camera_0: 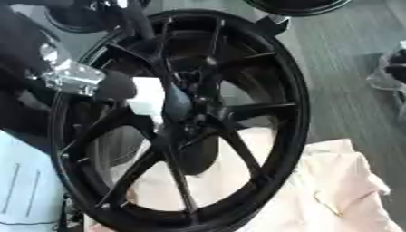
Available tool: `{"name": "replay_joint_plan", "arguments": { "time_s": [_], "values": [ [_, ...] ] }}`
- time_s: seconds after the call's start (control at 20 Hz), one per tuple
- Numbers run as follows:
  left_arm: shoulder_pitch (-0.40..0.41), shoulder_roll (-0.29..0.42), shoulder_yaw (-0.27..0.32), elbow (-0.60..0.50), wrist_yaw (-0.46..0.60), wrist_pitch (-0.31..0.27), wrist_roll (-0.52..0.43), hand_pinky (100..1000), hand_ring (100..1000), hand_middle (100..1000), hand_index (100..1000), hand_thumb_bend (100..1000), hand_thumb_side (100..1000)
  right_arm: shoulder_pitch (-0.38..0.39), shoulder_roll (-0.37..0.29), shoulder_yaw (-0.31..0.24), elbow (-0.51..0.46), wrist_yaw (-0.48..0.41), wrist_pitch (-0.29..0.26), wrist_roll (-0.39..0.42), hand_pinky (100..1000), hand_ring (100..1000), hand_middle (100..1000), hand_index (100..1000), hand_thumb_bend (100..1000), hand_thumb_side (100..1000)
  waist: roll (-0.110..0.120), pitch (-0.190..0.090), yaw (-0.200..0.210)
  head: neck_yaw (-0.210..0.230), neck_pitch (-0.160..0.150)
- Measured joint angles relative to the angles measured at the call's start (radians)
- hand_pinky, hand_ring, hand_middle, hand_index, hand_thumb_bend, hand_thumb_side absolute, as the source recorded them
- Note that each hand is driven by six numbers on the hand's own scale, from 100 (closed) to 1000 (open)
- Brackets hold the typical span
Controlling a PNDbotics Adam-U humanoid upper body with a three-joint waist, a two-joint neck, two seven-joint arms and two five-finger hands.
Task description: Pull the pin out of the wheel hub.
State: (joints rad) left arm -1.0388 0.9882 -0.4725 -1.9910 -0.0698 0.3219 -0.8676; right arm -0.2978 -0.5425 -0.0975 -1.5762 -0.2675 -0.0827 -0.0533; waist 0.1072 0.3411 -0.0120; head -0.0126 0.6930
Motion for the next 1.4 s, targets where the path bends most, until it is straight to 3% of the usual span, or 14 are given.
{"name": "replay_joint_plan", "arguments": {
  "time_s": [0.35,1.4],
  "values": [
    [-0.002,-0.026,-0.031,0.009,-0.098,-0.031,-0.024,824,825,798,855,574,626,0.000,0.000,0.001,0.000,0.005,0.002,0.006,894,764,730,791,100,726,0.000,0.000,0.000,0.002,0.001],
    [-0.008,-0.086,-0.080,0.138,-0.117,-0.014,-0.020,795,805,771,810,493,595,-0.001,0.000,0.006,0.001,0.010,0.003,0.010,894,765,730,791,100,730,0.000,0.000,-0.003,0.002,0.008]
  ]
}}
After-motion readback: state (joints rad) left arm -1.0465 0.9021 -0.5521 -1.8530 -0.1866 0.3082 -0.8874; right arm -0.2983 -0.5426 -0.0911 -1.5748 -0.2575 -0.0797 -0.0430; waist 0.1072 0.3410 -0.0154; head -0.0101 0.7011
